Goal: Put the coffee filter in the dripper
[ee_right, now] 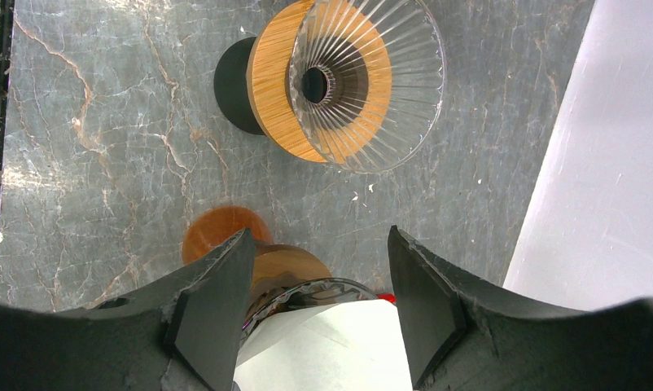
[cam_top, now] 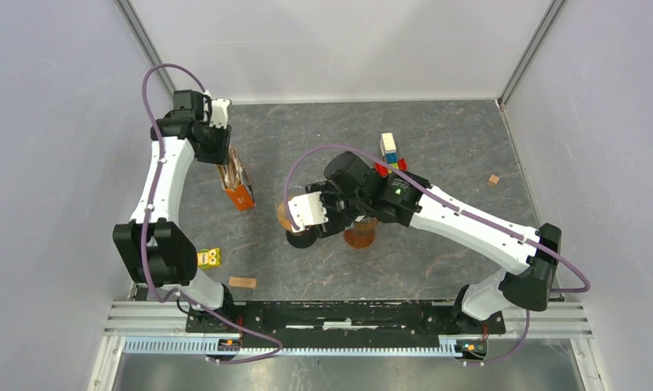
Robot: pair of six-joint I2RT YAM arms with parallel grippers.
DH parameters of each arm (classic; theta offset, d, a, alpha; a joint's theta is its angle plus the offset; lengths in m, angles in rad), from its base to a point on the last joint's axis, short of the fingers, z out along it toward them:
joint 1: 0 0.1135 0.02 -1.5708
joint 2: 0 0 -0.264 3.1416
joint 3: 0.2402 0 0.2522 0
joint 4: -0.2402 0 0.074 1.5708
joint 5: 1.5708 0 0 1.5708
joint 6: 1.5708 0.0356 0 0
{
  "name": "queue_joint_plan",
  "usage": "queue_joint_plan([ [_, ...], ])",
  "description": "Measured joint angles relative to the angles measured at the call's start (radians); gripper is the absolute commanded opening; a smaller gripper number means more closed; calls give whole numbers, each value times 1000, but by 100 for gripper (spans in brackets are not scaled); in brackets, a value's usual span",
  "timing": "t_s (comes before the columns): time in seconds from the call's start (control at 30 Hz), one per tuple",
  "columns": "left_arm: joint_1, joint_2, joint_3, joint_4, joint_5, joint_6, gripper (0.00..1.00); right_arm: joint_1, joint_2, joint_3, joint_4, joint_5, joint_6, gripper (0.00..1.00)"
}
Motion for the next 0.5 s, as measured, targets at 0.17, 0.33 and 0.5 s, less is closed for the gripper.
queue_joint_plan([
  [0.17,7,45,-2,15,1,13,34,0,0,0,0,-1,0,67],
  [0.33,7,68,-5,23,2,25,33,0,0,0,0,-1,0,67],
  [0.5,9,83,-5,33,2,27,29,0,0,0,0,-2,0,67],
])
